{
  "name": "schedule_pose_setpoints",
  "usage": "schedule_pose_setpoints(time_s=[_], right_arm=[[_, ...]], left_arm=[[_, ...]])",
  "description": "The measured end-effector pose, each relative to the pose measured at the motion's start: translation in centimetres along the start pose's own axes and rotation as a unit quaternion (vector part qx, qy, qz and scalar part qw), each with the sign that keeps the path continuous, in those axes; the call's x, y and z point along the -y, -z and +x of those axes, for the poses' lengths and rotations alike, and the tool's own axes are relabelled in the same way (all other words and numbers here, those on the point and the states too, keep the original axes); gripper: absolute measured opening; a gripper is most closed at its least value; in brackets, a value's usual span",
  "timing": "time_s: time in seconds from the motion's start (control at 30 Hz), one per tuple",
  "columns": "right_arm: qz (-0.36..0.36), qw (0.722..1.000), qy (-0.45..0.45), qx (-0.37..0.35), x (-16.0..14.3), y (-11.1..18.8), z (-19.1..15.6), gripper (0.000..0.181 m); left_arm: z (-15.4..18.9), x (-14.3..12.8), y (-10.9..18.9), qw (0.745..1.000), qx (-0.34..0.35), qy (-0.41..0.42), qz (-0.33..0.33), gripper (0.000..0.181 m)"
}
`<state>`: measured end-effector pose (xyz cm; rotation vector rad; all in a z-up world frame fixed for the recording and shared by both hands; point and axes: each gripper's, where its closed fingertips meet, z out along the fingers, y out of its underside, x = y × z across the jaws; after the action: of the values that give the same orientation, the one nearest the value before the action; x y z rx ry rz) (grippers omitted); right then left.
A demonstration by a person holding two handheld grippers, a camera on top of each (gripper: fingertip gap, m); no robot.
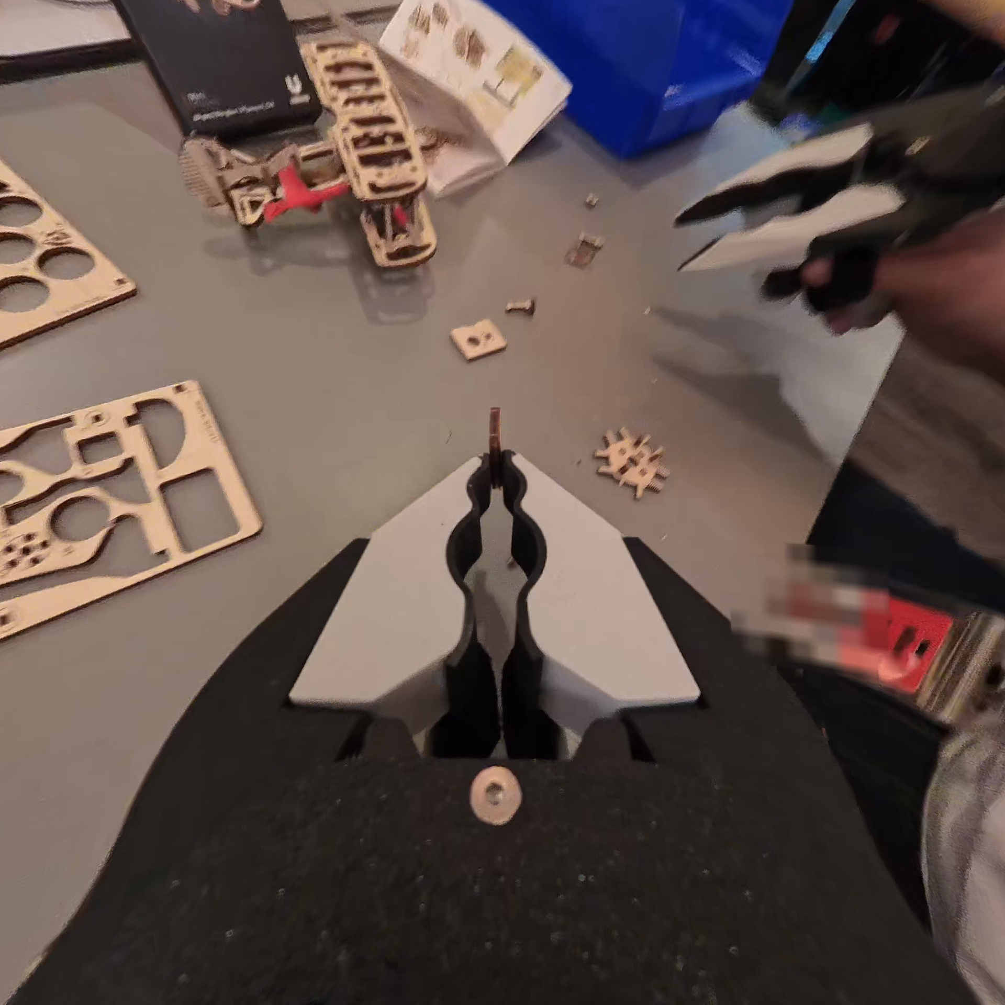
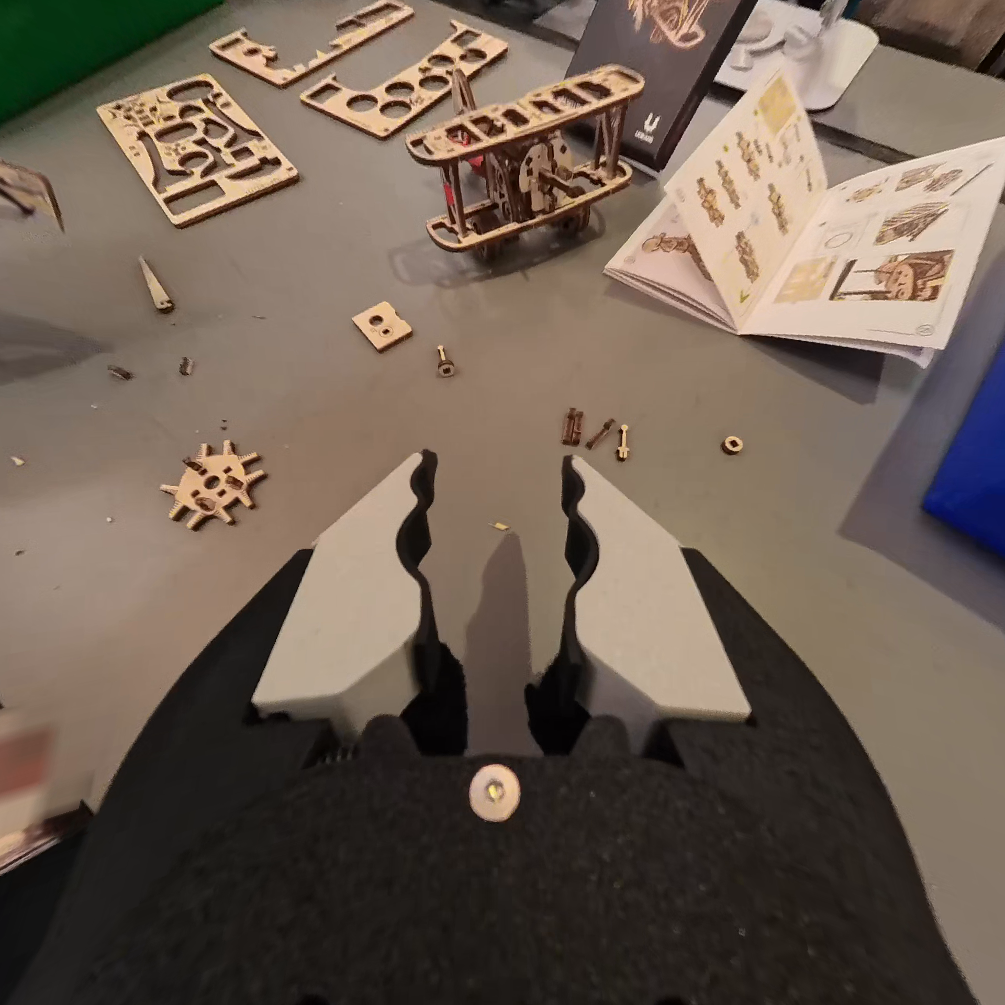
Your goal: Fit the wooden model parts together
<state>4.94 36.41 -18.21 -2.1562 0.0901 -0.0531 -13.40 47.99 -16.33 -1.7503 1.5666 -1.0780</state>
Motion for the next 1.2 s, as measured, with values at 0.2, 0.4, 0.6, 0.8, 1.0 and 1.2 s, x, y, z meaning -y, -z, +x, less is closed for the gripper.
schedule_pose_setpoints(time_s=[0.2,0.4,0.6,0.8,1.0,1.2], right_arm=[[-0.015,1.0,0.007,-0.006,0.3,0.4,-1.0,0.045],[-0.014,0.999,0.042,-0.003,0.1,1.5,-4.3,0.039],[0.0,0.996,0.07,0.05,1.0,0.6,-9.1,0.039],[-0.013,0.994,0.083,0.067,0.6,-0.3,-10.3,0.039],[-0.008,0.996,0.08,0.022,1.1,0.4,-7.5,0.039],[0.013,0.999,0.004,-0.036,0.8,0.8,-1.8,0.041]], left_arm=[[3.1,-0.2,0.8,0.998,-0.055,0.038,0.02,0.0],[-4.2,-3.9,10.6,0.991,0.128,0.036,0.015,0.0],[-13.1,-12.5,22.3,0.96,0.212,0.182,-0.027,0.0],[-15.7,-13.5,23.7,0.926,0.145,0.346,0.039,0.0],[-15.8,-17.0,22.4,0.909,0.169,0.381,-0.028,0.0],[-15.0,-17.3,21.2,0.9,0.143,0.41,-0.025,0.007]])
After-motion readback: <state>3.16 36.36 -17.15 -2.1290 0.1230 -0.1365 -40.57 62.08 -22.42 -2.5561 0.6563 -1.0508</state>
